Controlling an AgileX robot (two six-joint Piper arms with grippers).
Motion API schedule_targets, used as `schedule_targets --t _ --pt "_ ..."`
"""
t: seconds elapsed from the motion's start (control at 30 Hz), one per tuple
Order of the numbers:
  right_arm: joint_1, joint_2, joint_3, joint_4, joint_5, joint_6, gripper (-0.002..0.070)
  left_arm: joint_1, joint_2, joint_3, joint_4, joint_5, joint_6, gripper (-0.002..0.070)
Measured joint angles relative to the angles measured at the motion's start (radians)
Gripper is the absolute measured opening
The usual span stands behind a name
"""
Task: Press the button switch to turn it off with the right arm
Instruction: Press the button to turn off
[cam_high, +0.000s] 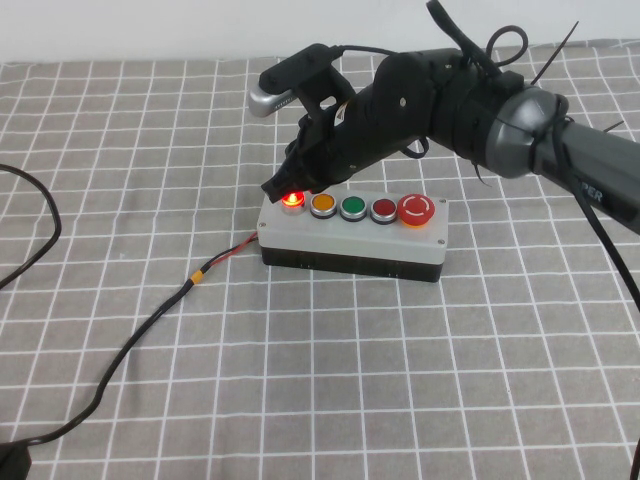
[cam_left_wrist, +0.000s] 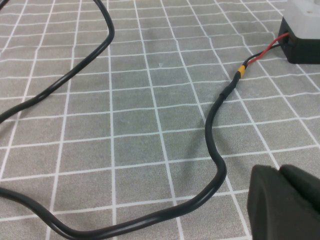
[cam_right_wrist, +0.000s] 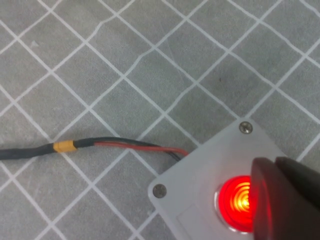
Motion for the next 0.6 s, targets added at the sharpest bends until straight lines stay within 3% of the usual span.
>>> schedule_targets --t 0.6 --pt "0.0 0.063 -0.028 0.041 0.012 0.0 -0.0016 0.0 0.0 0.0 0.0 0.0 0.0 -0.0003"
